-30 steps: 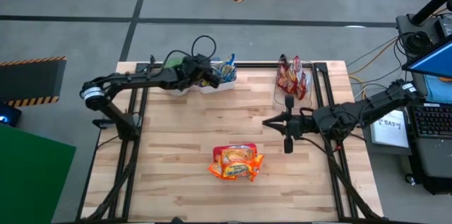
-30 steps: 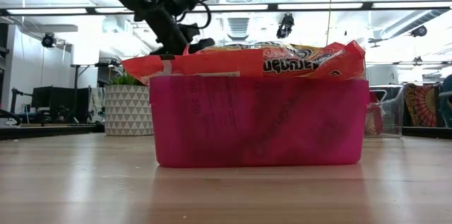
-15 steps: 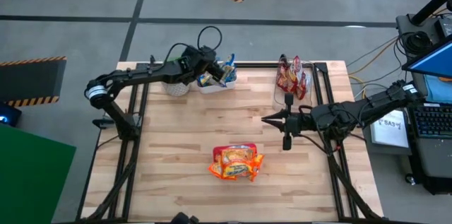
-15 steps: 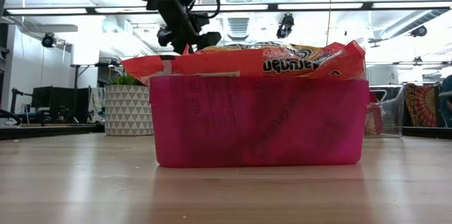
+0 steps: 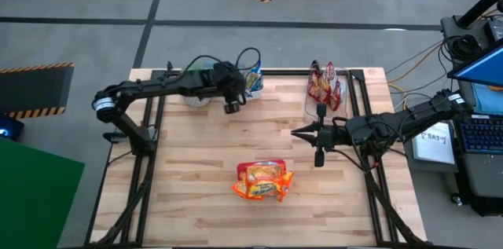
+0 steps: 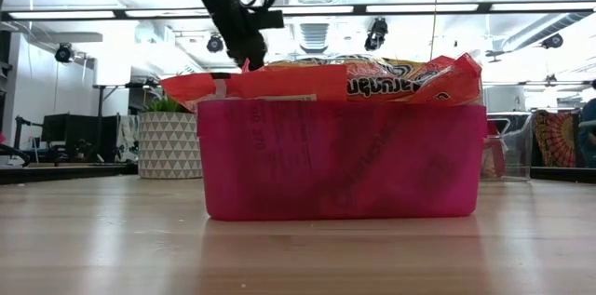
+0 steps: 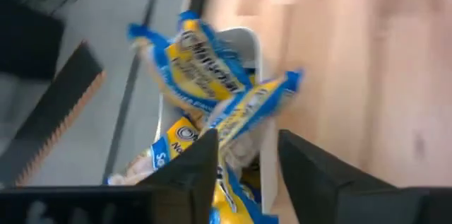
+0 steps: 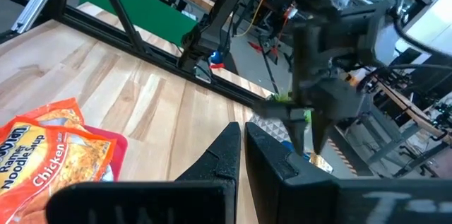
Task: Sort Maruchan noodles
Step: Put the blue noodle pack into the white bin
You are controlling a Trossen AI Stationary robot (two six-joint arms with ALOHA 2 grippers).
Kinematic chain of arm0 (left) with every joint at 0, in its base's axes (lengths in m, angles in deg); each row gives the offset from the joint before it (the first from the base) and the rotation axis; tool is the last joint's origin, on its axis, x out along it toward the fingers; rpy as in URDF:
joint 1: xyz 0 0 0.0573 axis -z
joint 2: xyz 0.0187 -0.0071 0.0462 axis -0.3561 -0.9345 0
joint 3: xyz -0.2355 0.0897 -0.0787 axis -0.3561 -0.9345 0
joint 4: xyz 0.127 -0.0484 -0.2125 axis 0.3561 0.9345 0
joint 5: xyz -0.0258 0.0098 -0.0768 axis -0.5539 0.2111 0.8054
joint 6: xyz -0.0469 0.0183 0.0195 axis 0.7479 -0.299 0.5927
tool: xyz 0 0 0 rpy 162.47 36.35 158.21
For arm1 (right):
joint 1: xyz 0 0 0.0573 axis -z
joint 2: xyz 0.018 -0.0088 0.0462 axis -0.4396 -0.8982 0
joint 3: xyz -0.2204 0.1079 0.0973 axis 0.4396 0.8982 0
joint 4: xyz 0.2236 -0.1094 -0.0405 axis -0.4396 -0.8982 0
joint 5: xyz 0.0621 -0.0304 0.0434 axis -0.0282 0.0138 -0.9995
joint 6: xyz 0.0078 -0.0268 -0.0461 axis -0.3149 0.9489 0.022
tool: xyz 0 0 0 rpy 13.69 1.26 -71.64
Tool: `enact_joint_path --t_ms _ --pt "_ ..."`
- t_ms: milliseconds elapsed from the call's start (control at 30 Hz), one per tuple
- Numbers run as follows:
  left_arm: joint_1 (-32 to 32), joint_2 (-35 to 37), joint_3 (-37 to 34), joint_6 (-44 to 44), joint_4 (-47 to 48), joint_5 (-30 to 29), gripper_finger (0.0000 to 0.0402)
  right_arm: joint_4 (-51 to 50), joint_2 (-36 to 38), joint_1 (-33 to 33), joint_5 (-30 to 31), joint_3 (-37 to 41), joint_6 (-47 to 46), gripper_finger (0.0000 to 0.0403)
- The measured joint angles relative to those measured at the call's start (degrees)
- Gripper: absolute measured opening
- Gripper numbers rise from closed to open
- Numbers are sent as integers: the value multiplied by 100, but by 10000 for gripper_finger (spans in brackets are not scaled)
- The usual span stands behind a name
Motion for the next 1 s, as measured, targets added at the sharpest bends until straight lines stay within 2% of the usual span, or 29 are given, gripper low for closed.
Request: enact_joint_path --t_ms 133,267,333,467,700,1000 --pt "-79 9 93 -681 267 563 77 0 0 0 0 0 -14 13" --pt "-347 -129 -24 -388 105 351 19 3 0 0 0 0 -14 13" --pt "-475 -265 -60 -187 36 281 5 2 0 0 0 0 -23 13" --pt "-635 -712 -29 471 -229 -35 9 4 0 0 0 0 -20 13" --pt "-689 -1474 210 1043 -184 -122 1 0 0 0 0 0 -4 13" --pt "-682 -1721 470 1398 -132 -125 0 -7 0 0 0 0 1 13"
